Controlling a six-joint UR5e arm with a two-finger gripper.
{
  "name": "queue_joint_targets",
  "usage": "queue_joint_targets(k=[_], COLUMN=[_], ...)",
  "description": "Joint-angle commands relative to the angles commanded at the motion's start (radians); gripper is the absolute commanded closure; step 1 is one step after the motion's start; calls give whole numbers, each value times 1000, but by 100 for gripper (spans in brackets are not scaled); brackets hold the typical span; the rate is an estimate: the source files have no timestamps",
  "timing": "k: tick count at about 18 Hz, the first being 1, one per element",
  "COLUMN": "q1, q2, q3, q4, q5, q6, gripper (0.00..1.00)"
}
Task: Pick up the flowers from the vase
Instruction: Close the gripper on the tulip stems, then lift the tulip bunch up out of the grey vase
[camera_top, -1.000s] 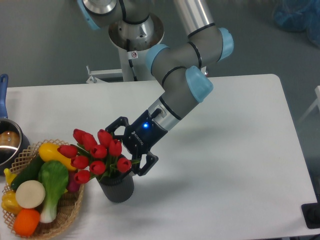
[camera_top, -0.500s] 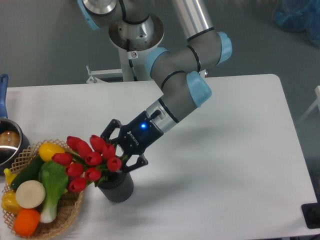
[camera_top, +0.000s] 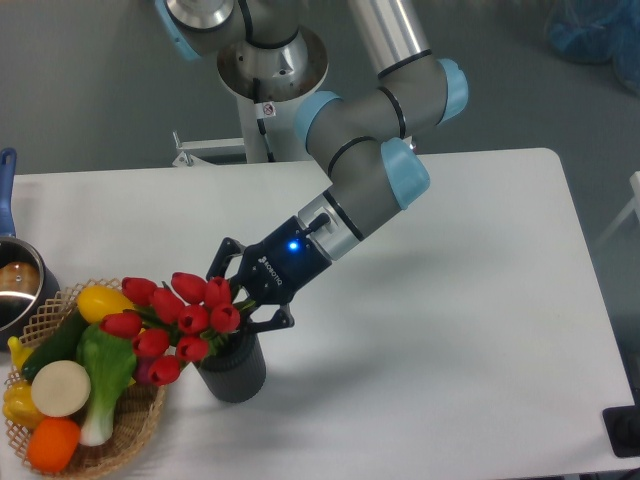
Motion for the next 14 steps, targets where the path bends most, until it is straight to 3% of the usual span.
queue_joint_targets(k=[14], q1=[54], q2=[64], q3=[40], q4=[0], q5=[-106], q6=[-192], gripper=[65])
